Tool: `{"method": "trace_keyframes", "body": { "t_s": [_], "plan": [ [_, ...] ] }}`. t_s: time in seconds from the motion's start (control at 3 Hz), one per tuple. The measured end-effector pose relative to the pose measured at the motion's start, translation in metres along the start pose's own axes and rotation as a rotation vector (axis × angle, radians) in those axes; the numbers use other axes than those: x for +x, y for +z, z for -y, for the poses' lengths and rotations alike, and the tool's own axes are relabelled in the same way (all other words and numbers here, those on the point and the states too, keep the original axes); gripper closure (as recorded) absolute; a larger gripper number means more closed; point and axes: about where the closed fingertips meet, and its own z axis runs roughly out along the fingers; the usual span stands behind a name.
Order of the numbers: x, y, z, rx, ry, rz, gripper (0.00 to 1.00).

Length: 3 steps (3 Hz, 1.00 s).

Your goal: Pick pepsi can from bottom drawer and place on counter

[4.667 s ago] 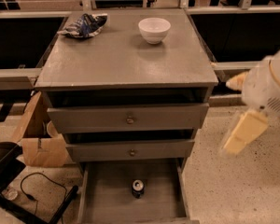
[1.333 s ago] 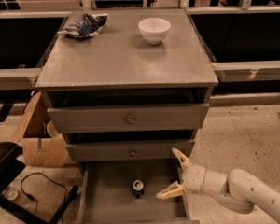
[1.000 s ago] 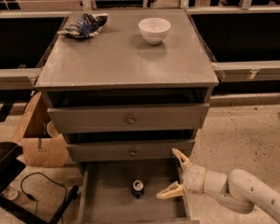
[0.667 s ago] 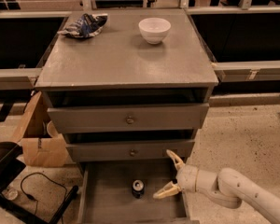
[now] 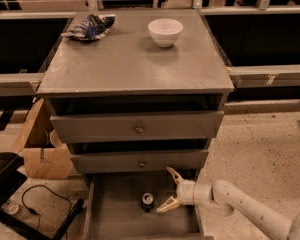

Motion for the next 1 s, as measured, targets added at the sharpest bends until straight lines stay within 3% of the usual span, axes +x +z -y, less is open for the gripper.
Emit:
{"method": "trace_keyframes", "body": {
  "t_s": [0.33, 1.0],
  "plan": [
    [0.047, 0.025, -0.001, -0.030, -0.002, -0.005, 0.00],
    [0.106, 0.071, -0.014, -0.090, 0.027, 0.018, 0.00]
  ]
}}
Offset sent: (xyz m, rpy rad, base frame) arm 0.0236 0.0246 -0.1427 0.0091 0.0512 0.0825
